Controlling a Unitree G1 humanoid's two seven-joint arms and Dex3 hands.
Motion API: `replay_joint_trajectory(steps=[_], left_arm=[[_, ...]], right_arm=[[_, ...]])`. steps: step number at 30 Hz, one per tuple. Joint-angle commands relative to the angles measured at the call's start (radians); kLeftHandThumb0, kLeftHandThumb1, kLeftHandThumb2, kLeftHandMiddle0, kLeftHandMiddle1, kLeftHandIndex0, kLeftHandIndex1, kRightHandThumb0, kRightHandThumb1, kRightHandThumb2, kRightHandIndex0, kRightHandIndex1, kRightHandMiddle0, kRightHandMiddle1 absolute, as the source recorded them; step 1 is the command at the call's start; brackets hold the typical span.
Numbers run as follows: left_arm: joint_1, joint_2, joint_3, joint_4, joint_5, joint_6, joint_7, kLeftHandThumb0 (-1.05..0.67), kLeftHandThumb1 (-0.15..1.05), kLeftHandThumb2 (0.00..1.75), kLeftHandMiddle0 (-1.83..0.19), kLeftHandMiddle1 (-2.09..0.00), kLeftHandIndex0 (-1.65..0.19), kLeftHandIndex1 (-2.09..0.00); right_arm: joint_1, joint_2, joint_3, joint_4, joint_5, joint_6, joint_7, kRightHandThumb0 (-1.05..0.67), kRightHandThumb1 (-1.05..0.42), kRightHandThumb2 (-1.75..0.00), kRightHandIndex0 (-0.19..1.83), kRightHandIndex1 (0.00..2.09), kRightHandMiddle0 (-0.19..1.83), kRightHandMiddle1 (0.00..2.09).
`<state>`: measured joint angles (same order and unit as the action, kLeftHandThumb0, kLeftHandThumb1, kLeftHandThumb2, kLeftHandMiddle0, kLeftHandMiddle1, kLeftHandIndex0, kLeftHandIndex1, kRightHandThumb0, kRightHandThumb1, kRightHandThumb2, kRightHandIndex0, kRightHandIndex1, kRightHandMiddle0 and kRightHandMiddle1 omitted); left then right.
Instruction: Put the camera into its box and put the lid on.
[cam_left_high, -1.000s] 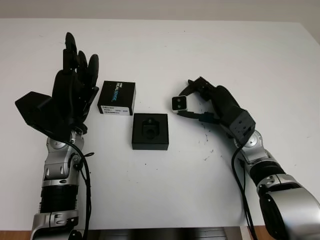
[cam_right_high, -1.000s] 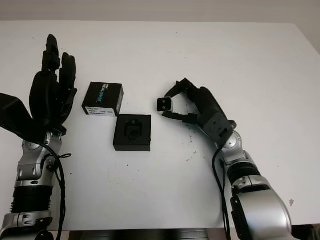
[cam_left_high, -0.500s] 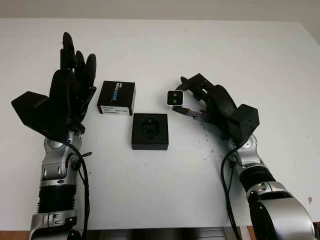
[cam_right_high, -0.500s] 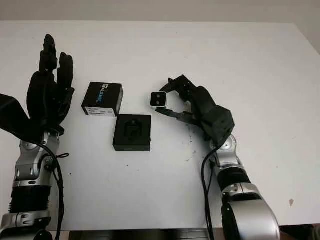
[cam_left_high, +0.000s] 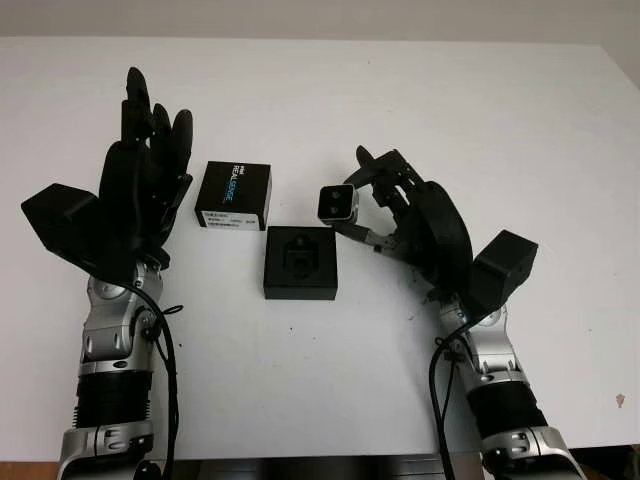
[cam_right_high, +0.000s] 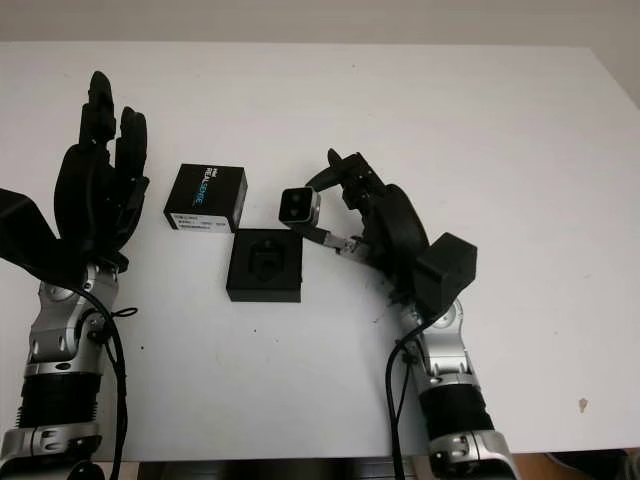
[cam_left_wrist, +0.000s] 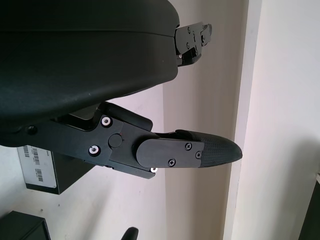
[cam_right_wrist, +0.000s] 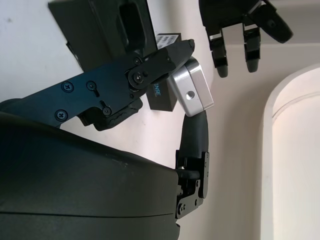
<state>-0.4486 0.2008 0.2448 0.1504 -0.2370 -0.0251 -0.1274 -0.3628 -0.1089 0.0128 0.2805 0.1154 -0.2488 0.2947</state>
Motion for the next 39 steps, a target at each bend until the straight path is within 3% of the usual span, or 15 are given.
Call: replay_joint_trajectory(steps=[1, 9, 17, 26, 39], left_arm=[[0.008, 0.008, 0.006, -0.025, -0.007, 0.003, -0.005, -0.65, 1.05, 0.33, 0.19, 0.0, 0.19, 0.0], [0.001, 0.002, -0.006, -0.023, 0.012, 0.009, 0.012, -0.66, 1.05, 0.36, 0.19, 0.0, 0.19, 0.0], [-0.002, -0.003, -0.01, -0.021, 0.011, 0.005, 0.015, -0.65, 1.05, 0.35, 0.19, 0.0, 0.19, 0.0], [-0.008, 0.004, -0.016, -0.006, 0.034, 0.001, 0.019, -0.67, 1.05, 0.38, 0.19, 0.0, 0.19, 0.0], [-0.01, 0.002, -0.012, 0.002, 0.036, -0.001, 0.013, -0.68, 1.05, 0.36, 0.19, 0.0, 0.19, 0.0]], right_arm=[[0.042, 0.012, 0.017, -0.081, -0.016, 0.037, -0.017, -0.39, -1.02, -0.06, -0.03, 0.02, 0.15, 1.81], [0.113, 0.041, 0.064, -0.181, -0.027, 0.135, -0.034, -0.42, -1.03, -0.06, -0.03, 0.04, 0.14, 1.85], [0.091, 0.073, 0.089, -0.122, -0.018, 0.148, -0.01, -0.36, -1.04, -0.06, -0.04, 0.04, 0.11, 1.9], [0.049, 0.116, 0.084, -0.059, 0.015, 0.203, 0.007, -0.38, -1.04, -0.06, -0.05, 0.04, 0.12, 1.92], [0.008, 0.14, 0.086, 0.012, 0.006, 0.187, 0.008, -0.39, -1.05, -0.06, -0.06, 0.05, 0.12, 1.91]])
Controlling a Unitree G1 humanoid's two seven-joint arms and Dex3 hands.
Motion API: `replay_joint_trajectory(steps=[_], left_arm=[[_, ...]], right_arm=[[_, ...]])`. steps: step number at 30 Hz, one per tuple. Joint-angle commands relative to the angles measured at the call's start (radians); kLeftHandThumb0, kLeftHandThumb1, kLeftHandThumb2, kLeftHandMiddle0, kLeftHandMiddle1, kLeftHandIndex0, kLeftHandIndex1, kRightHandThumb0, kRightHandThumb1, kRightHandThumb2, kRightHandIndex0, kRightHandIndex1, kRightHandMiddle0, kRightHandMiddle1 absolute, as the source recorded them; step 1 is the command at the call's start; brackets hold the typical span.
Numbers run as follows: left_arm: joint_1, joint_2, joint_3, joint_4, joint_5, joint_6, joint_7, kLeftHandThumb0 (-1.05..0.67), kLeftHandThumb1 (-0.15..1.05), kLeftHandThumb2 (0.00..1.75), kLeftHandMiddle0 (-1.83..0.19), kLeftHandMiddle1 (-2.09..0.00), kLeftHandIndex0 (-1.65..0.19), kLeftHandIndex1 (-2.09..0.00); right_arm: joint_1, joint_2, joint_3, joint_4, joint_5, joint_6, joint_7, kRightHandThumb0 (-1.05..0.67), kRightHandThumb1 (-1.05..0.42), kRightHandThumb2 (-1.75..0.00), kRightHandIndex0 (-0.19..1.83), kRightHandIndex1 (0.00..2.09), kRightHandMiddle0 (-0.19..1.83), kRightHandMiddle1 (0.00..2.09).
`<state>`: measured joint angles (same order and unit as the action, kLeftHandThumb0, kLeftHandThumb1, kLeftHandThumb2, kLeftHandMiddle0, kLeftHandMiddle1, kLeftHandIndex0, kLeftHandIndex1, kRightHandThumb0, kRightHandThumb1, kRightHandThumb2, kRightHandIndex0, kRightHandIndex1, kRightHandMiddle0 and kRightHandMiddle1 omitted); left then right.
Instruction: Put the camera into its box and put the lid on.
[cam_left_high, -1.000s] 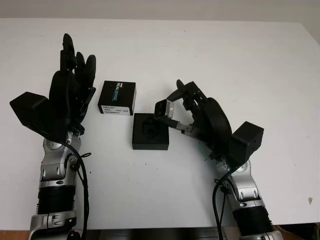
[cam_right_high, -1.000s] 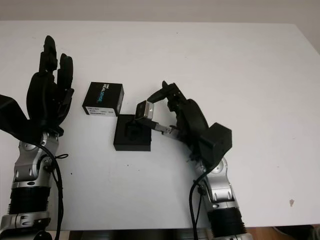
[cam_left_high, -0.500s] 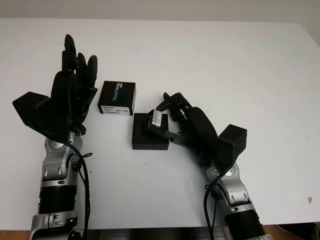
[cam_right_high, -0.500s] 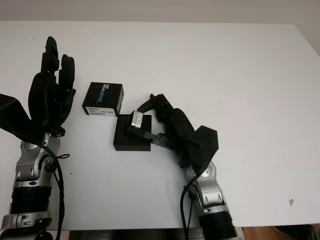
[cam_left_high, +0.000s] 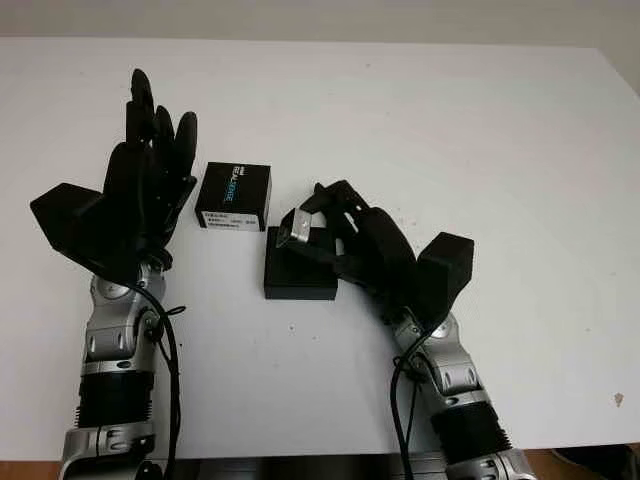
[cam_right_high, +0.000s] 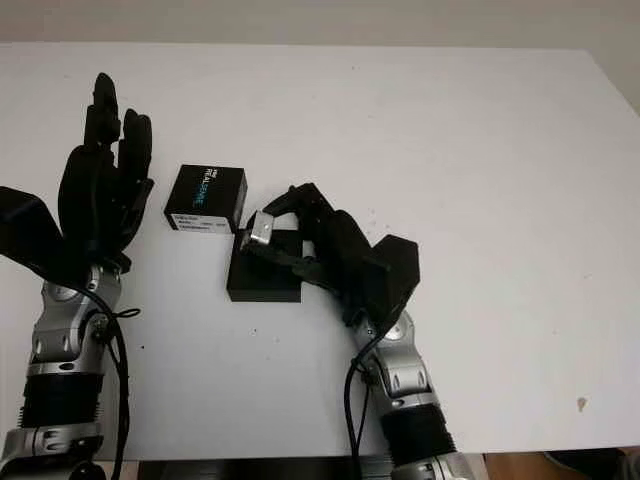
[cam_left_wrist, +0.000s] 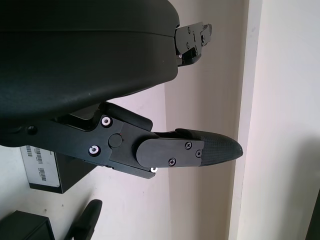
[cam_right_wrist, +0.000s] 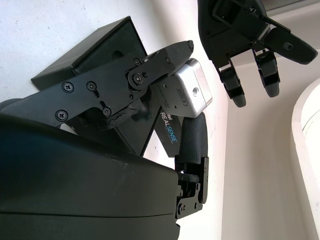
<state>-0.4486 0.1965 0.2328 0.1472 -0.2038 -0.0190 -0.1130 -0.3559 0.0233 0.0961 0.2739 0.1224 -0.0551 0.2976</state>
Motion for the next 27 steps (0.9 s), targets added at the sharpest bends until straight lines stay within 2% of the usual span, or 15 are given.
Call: replay_joint_trajectory(steps=[1, 8, 19, 27], left_arm=[[-0.011, 0.008, -0.002, 0.008, 0.006, -0.011, -0.001, -0.68, 1.05, 0.37, 0.19, 0.0, 0.19, 0.0], [-0.013, 0.006, -0.001, 0.015, 0.005, -0.017, -0.002, -0.68, 1.05, 0.37, 0.19, 0.0, 0.19, 0.0], [-0.01, 0.005, 0.0, 0.002, 0.005, -0.006, 0.006, -0.67, 1.05, 0.38, 0.19, 0.0, 0.19, 0.0], [-0.01, 0.007, 0.001, 0.0, -0.003, -0.001, -0.002, -0.69, 1.05, 0.35, 0.19, 0.0, 0.19, 0.0]], right_arm=[[0.0, 0.007, 0.003, 0.022, 0.0, -0.01, 0.01, -0.39, -1.05, -0.06, -0.06, 0.04, 0.12, 1.91], [0.007, -0.003, 0.007, 0.02, -0.001, -0.015, 0.039, -0.42, -1.04, -0.05, -0.07, 0.04, 0.15, 1.9], [0.046, -0.064, -0.004, -0.02, -0.01, -0.01, 0.075, -0.37, -1.03, -0.05, -0.05, 0.06, 0.18, 1.9], [0.056, -0.066, -0.009, -0.018, -0.007, -0.003, 0.076, -0.36, -1.02, -0.05, -0.04, 0.06, 0.16, 1.88]])
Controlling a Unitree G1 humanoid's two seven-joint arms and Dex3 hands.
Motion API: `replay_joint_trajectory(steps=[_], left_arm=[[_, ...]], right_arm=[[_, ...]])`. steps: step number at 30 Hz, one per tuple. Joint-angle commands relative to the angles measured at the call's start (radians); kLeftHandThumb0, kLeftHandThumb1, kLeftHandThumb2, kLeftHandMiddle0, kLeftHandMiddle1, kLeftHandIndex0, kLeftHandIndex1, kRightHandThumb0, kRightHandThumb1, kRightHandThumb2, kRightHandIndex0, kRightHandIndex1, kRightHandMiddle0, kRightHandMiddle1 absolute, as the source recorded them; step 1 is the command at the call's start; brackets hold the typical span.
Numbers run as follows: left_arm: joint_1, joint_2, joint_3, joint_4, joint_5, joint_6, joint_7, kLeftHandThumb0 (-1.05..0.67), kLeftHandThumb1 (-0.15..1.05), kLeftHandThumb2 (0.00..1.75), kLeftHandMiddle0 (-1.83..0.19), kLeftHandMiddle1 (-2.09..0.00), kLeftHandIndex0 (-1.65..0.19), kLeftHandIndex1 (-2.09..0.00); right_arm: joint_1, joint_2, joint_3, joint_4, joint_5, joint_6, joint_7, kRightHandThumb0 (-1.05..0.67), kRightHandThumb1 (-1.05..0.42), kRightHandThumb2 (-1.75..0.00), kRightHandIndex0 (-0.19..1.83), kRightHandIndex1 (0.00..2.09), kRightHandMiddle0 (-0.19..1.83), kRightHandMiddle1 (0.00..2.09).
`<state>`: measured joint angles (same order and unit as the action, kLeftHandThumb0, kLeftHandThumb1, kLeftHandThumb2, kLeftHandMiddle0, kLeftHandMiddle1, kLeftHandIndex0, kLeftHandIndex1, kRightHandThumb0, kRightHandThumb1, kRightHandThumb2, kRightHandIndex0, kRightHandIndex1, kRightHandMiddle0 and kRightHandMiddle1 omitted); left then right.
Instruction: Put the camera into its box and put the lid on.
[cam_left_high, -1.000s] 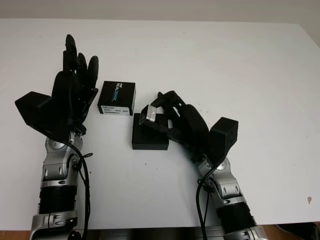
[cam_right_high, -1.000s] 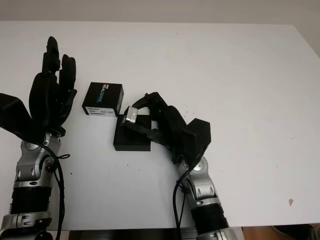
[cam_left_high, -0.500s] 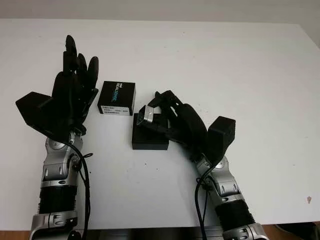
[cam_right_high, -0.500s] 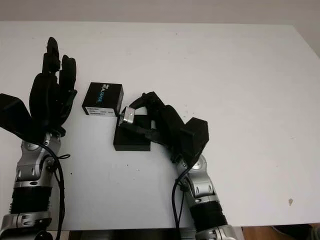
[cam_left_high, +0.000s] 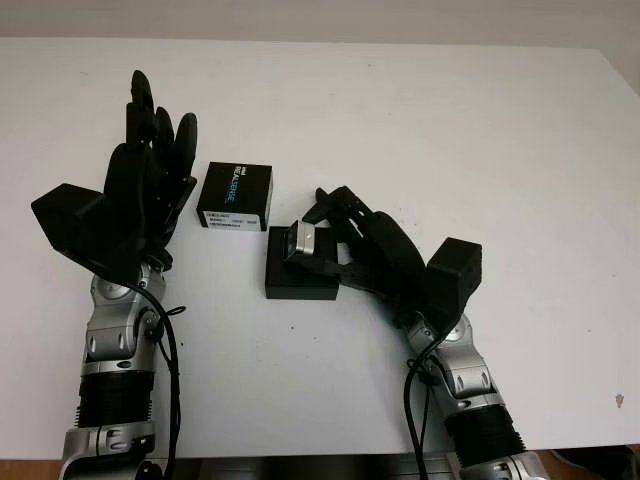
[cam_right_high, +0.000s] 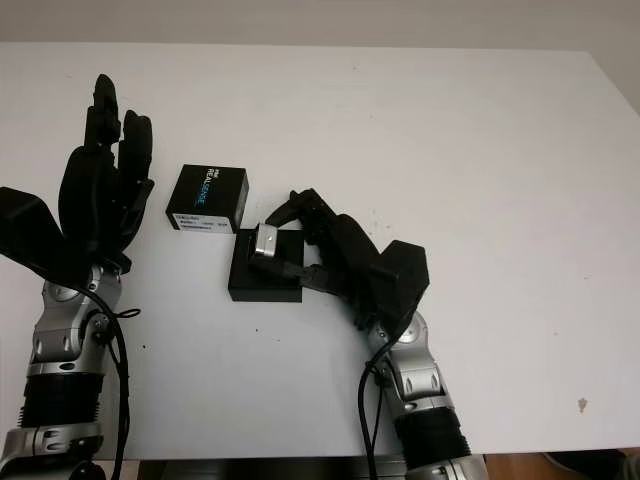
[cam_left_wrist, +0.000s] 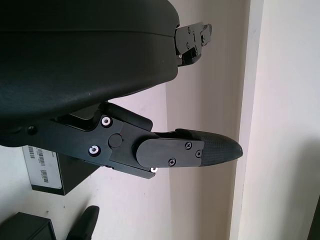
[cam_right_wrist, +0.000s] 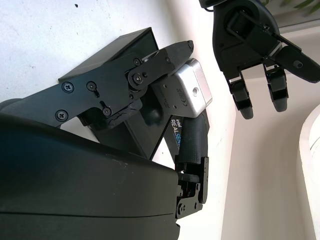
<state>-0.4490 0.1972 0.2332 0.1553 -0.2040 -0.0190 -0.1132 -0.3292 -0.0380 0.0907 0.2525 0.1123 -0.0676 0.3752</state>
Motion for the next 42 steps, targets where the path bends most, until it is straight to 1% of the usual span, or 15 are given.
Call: replay_joint_trajectory(steps=[1, 10, 27, 30, 36, 42], left_arm=[[-0.01, 0.004, 0.002, -0.009, -0.006, 0.0, -0.003, -0.68, 1.05, 0.35, 0.19, 0.0, 0.19, 0.0], [-0.008, -0.001, 0.0, -0.006, -0.007, -0.006, -0.001, -0.68, 1.05, 0.36, 0.19, 0.0, 0.19, 0.0], [-0.004, -0.004, -0.001, -0.018, -0.004, -0.001, 0.016, -0.68, 1.05, 0.34, 0.19, 0.0, 0.19, 0.0], [-0.004, -0.003, -0.001, -0.021, -0.006, 0.007, 0.017, -0.69, 1.05, 0.34, 0.19, 0.0, 0.19, 0.0], [-0.004, -0.003, -0.001, -0.021, -0.005, 0.002, 0.014, -0.69, 1.05, 0.34, 0.19, 0.0, 0.19, 0.0], [-0.003, -0.002, -0.003, -0.021, 0.0, 0.0, 0.017, -0.69, 1.05, 0.35, 0.19, 0.0, 0.19, 0.0]], right_arm=[[0.029, -0.004, -0.004, 0.005, 0.004, 0.01, -0.002, -0.36, -1.02, -0.05, -0.04, 0.06, 0.16, 1.88], [0.039, 0.002, 0.005, 0.016, -0.002, 0.005, 0.0, -0.37, -1.02, -0.05, -0.02, 0.06, 0.16, 1.9], [0.048, -0.007, 0.031, 0.048, -0.042, -0.053, 0.009, -0.38, -1.03, -0.06, -0.04, 0.05, 0.18, 1.9], [0.053, -0.016, 0.032, 0.035, -0.058, -0.078, 0.006, -0.37, -1.02, -0.05, -0.03, 0.05, 0.18, 1.89], [0.064, -0.034, 0.032, -0.005, -0.079, -0.09, 0.004, -0.36, -1.01, -0.05, -0.04, 0.05, 0.19, 1.87], [0.075, -0.056, 0.036, -0.031, -0.121, -0.142, -0.016, -0.36, -1.01, -0.05, -0.04, 0.05, 0.21, 1.83]])
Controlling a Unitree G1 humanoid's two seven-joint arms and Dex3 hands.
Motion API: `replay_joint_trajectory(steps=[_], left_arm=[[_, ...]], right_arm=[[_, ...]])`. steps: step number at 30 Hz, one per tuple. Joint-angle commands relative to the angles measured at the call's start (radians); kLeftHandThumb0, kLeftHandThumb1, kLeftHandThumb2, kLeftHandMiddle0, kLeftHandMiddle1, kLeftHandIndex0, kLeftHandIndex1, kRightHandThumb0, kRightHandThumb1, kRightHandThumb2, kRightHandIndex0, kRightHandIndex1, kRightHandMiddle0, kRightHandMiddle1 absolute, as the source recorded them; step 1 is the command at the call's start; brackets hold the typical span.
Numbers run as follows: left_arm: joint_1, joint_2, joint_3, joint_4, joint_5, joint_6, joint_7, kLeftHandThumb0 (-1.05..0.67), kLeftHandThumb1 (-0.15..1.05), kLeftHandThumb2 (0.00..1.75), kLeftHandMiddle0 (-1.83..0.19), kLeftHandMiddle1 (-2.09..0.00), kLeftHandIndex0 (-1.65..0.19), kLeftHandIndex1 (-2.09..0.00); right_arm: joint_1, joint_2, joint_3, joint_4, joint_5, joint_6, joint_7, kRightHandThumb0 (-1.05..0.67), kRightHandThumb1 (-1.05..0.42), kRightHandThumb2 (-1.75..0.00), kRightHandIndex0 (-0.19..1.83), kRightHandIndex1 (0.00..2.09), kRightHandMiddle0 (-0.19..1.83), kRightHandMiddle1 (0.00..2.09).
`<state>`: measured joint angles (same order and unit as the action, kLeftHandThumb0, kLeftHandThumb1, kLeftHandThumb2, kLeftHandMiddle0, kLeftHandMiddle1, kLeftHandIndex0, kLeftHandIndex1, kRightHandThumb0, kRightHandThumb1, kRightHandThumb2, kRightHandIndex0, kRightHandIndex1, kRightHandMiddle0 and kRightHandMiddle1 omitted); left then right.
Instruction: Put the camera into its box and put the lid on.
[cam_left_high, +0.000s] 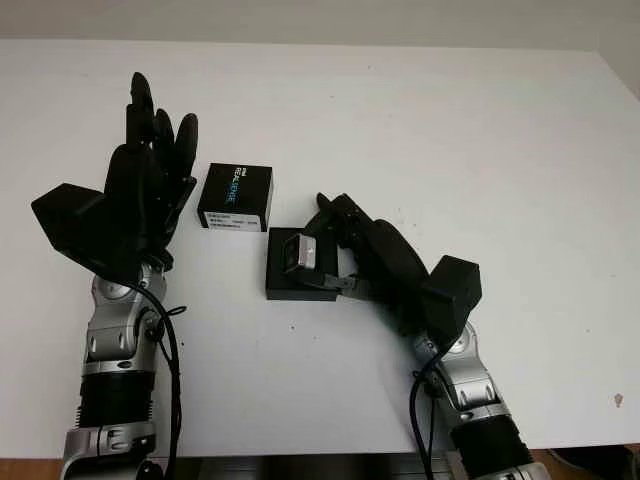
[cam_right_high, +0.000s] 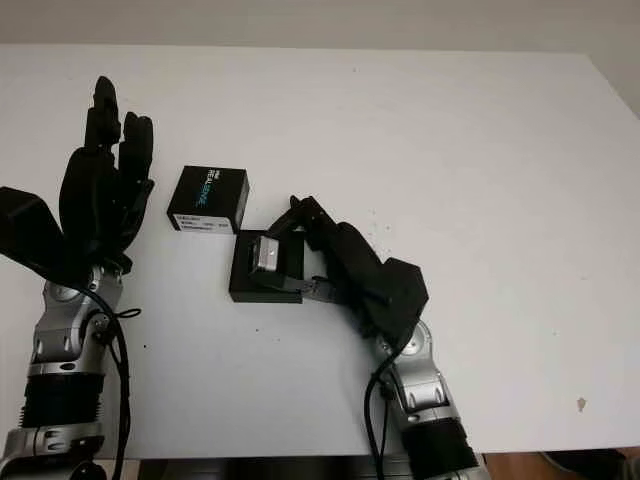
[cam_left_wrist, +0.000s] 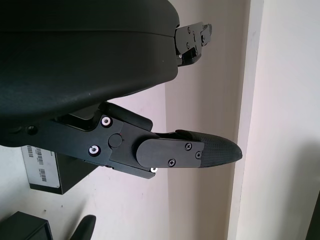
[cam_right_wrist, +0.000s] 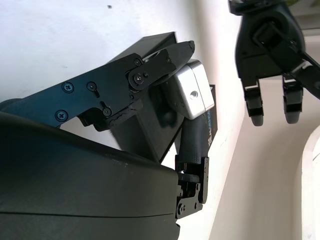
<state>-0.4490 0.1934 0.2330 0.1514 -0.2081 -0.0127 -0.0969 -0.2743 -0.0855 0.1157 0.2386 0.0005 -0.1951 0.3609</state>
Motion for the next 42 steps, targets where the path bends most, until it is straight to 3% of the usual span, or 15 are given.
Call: replay_joint_trajectory(steps=[1, 23, 42], left_arm=[[-0.003, 0.001, -0.003, -0.019, 0.002, -0.003, 0.002, -0.69, 1.05, 0.35, 0.19, 0.0, 0.19, 0.0], [-0.002, -0.007, -0.001, -0.021, -0.005, -0.006, 0.002, -0.68, 1.05, 0.34, 0.19, 0.0, 0.19, 0.0], [-0.003, -0.014, -0.002, -0.006, -0.003, -0.022, 0.002, -0.67, 1.05, 0.34, 0.19, 0.0, 0.19, 0.0]], right_arm=[[0.022, -0.011, 0.011, -0.019, -0.013, -0.02, -0.006, -0.36, -1.01, -0.05, -0.04, 0.05, 0.21, 1.83], [0.013, -0.015, 0.023, 0.006, -0.044, -0.074, -0.049, -0.37, -1.01, -0.05, -0.03, 0.06, 0.2, 1.84], [-0.059, 0.046, 0.034, 0.13, -0.017, -0.074, -0.047, -0.39, -1.02, -0.06, -0.04, 0.05, 0.18, 1.86]])
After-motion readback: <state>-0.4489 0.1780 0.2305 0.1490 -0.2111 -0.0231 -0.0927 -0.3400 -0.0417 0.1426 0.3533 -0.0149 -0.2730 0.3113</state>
